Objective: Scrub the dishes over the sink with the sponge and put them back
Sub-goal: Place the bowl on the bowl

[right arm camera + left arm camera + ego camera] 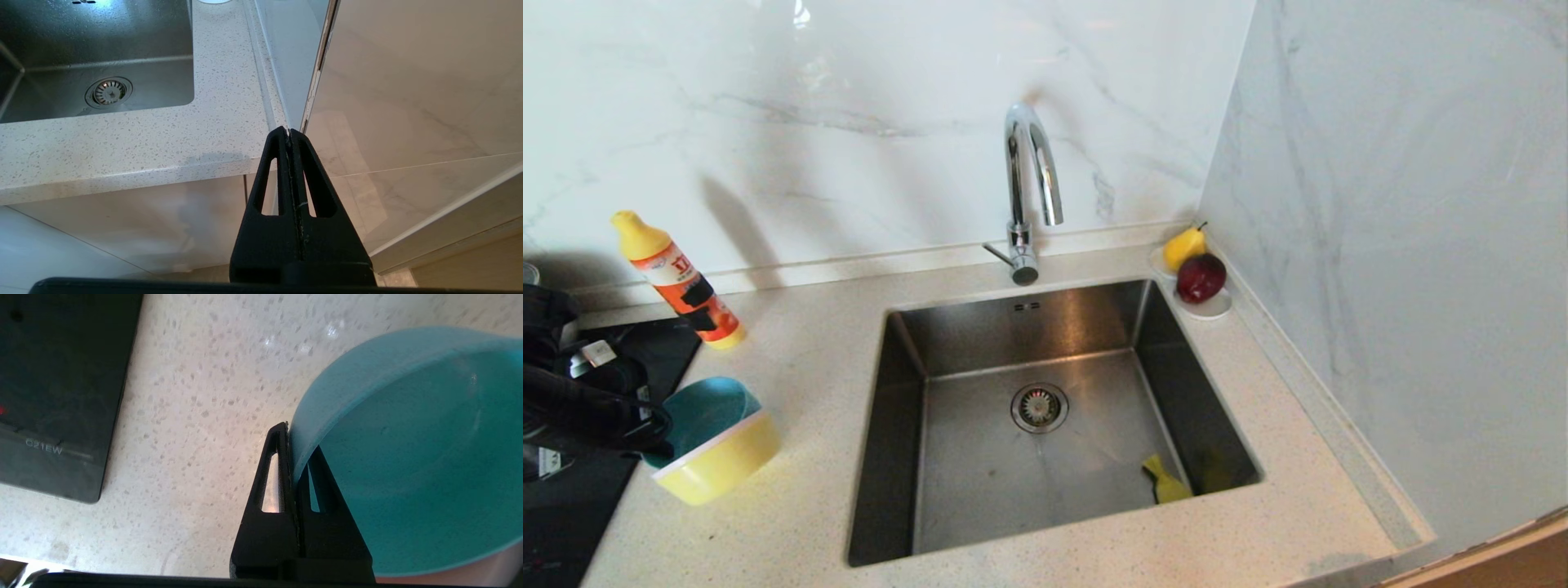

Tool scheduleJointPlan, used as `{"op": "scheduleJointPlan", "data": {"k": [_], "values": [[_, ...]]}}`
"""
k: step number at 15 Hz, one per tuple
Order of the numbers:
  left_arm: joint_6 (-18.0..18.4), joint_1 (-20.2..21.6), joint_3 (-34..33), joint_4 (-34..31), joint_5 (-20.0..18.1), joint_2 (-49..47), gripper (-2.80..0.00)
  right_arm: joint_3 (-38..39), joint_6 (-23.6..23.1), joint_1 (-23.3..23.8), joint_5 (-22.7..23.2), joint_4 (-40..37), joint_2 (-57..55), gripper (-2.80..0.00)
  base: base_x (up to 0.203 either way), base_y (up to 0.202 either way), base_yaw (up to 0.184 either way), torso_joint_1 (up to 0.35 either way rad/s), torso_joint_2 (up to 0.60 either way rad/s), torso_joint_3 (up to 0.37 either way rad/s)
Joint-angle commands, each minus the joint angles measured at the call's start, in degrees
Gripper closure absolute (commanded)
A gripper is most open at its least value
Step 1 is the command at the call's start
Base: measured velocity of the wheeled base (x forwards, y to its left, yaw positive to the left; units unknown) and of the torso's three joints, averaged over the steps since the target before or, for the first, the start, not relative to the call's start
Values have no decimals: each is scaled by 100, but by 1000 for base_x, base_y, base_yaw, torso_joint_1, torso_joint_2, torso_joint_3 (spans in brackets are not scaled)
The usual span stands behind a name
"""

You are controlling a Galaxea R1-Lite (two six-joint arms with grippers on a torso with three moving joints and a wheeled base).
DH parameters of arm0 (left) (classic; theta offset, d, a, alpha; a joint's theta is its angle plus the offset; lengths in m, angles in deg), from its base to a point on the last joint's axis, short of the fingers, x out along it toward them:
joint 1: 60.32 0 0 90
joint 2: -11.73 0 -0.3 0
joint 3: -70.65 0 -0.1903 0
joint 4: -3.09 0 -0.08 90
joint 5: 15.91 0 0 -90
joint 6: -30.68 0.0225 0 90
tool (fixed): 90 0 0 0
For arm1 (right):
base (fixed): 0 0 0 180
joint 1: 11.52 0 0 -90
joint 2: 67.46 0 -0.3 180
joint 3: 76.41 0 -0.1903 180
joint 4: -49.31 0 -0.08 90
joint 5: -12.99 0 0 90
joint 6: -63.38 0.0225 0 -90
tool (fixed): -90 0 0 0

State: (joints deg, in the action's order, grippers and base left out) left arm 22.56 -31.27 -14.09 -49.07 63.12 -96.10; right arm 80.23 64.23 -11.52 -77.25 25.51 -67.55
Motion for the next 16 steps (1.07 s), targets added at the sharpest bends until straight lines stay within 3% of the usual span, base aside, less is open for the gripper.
{"op": "scheduleJointPlan", "data": {"k": [1, 12, 16], "values": [[-6, 4, -24, 3, -10, 26, 0, 0, 3, 0, -2, 0, -8, 0, 0, 0, 0, 0, 0, 0], [-40, -5, -26, -37, -45, 568, 0, 0, 3, 0, -2, 0, 1, 0, 0, 0, 0, 0, 0, 0], [-11, -273, -176, -388, -58, 939, 0, 0, 3, 0, -2, 0, -8, 0, 0, 0, 0, 0, 0, 0]]}}
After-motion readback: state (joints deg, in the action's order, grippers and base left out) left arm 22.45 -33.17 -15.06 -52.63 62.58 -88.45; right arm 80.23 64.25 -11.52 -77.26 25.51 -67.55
